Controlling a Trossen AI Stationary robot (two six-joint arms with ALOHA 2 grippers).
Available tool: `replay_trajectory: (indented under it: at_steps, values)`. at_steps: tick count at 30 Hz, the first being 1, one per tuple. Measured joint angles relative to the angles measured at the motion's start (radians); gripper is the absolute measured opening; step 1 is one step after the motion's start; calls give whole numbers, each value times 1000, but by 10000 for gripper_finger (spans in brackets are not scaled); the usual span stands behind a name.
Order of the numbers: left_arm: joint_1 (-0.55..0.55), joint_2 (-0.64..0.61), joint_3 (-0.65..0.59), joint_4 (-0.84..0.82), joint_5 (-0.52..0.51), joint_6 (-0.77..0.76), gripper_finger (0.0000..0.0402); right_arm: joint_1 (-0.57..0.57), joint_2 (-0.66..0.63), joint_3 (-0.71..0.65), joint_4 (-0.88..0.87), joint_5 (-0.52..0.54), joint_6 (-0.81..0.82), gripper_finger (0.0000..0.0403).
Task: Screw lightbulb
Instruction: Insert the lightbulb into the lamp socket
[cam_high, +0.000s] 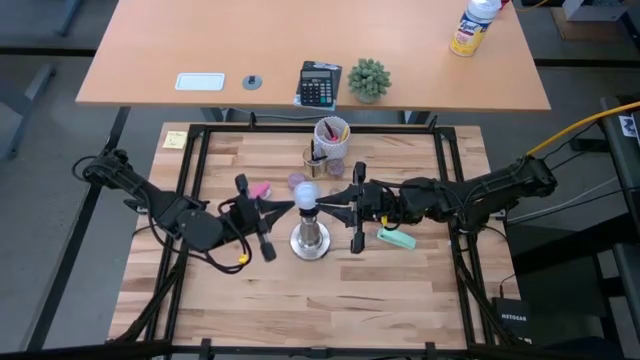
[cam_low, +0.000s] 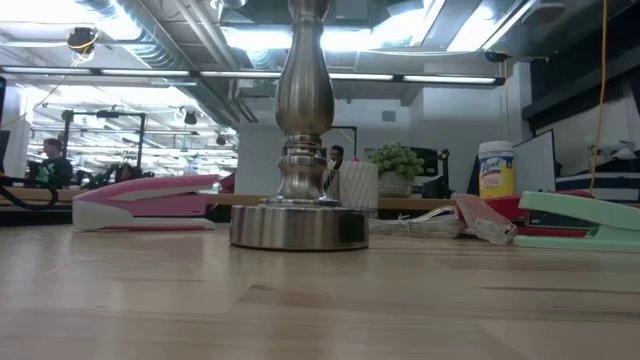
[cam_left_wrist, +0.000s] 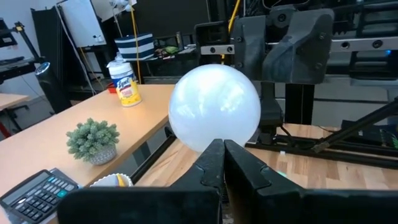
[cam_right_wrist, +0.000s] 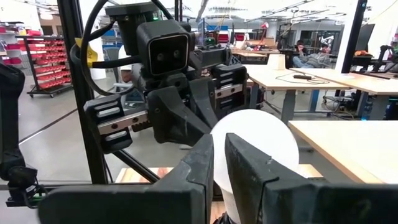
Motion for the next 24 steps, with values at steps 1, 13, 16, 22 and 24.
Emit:
replay_trajectory:
  at_steps: [1, 13, 16, 22, 24]
  values:
    - [0, 0, 0, 0, 0, 0, 1, 0, 0, 0, 1, 0, 0, 48]
    - [-1, 0, 0, 0, 3, 0, 1, -2, -9, 1, 32, 28, -15, 48]
    - [-1, 0, 0, 0, 3, 0, 1, -2, -13, 1, 31, 115, -64, 48]
    - [-1, 0, 0, 0, 3, 0, 1, -23, -13, 1, 30, 251, -120, 48]
    - [-1, 0, 0, 0, 3, 0, 1, -42, -9, 2, 29, 249, -116, 48]
